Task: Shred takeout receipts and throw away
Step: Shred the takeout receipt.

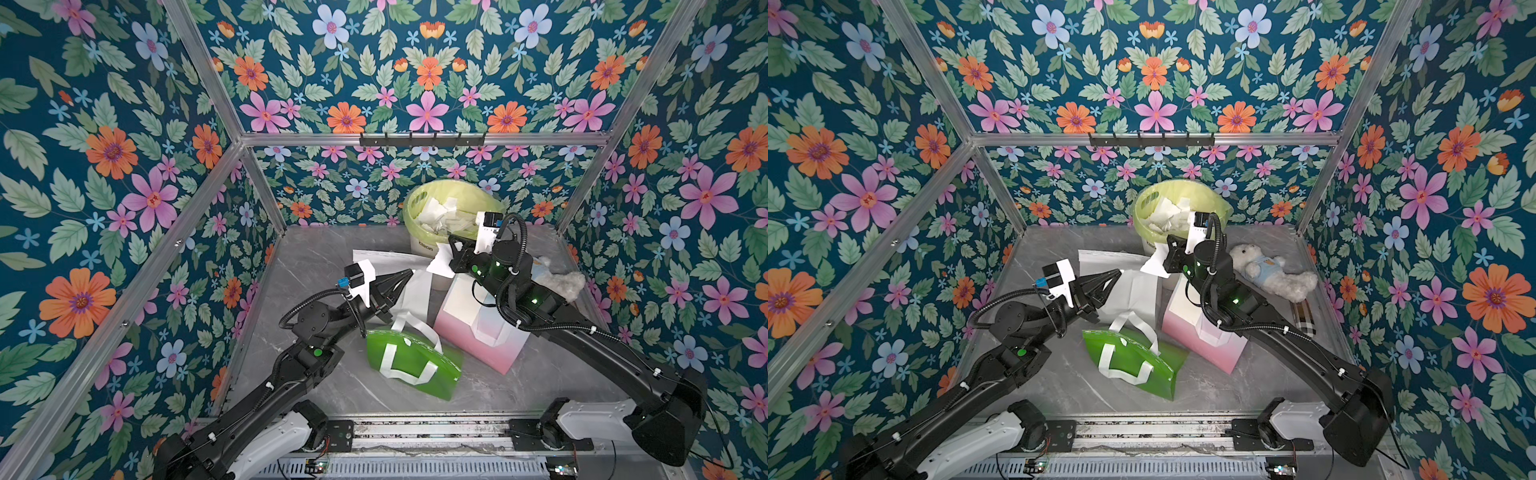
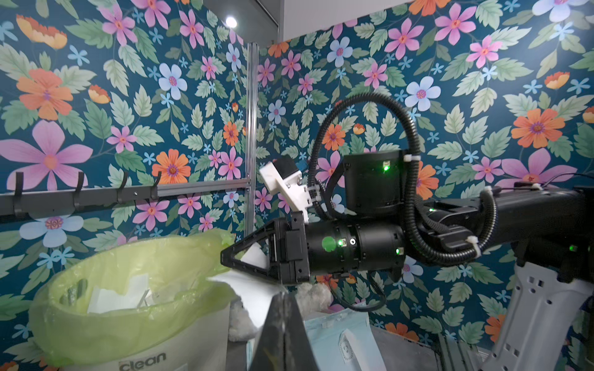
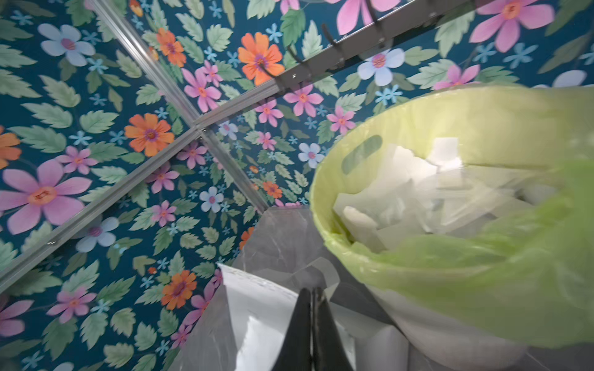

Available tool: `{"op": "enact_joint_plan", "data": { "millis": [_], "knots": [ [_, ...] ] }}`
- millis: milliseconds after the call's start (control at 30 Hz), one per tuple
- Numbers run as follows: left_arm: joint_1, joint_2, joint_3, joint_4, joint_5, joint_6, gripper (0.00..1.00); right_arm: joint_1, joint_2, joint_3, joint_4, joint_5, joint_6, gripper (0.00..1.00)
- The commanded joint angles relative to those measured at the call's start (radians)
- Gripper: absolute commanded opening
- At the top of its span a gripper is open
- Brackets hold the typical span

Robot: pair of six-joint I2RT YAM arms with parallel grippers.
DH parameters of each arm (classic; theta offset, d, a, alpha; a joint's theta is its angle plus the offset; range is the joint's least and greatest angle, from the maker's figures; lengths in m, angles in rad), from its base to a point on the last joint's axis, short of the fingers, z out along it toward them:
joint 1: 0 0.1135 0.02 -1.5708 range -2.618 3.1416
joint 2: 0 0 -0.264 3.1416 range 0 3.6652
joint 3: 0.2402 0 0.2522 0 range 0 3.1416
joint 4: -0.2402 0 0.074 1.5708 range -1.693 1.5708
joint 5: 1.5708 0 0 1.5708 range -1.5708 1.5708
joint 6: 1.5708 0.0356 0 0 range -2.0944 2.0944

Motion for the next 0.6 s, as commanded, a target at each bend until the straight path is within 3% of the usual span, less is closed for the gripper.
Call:
{"op": "enact_joint_plan", "data": {
  "millis": [0,133,300,400,567],
  "knots": [
    [0.001,-0.011,0.002,0.035,-0.029,-0.019,0.0,-0.018,-0.056,-0.036,0.058,0.055,-0.001,0.0],
    [0.001,0.003,0.024,-0.023,-0.108,-0.058,0.0,-0.021,-0.161,-0.099,0.117,-0.074,-0.026,0.0],
    [0.001,0.11,0.07,-0.024,-0.185,-0.217,0.0,-0.02,-0.276,-0.179,0.262,-0.362,0.029,0.0],
    [0.002,0.192,0.087,0.064,-0.118,-0.312,0.0,-0.017,-0.306,-0.222,0.395,-0.481,0.091,0.0],
    [0.003,0.324,0.11,0.305,0.031,-0.52,0.0,-0.016,-0.286,-0.232,0.526,-0.525,0.142,0.0]
  ]
}}
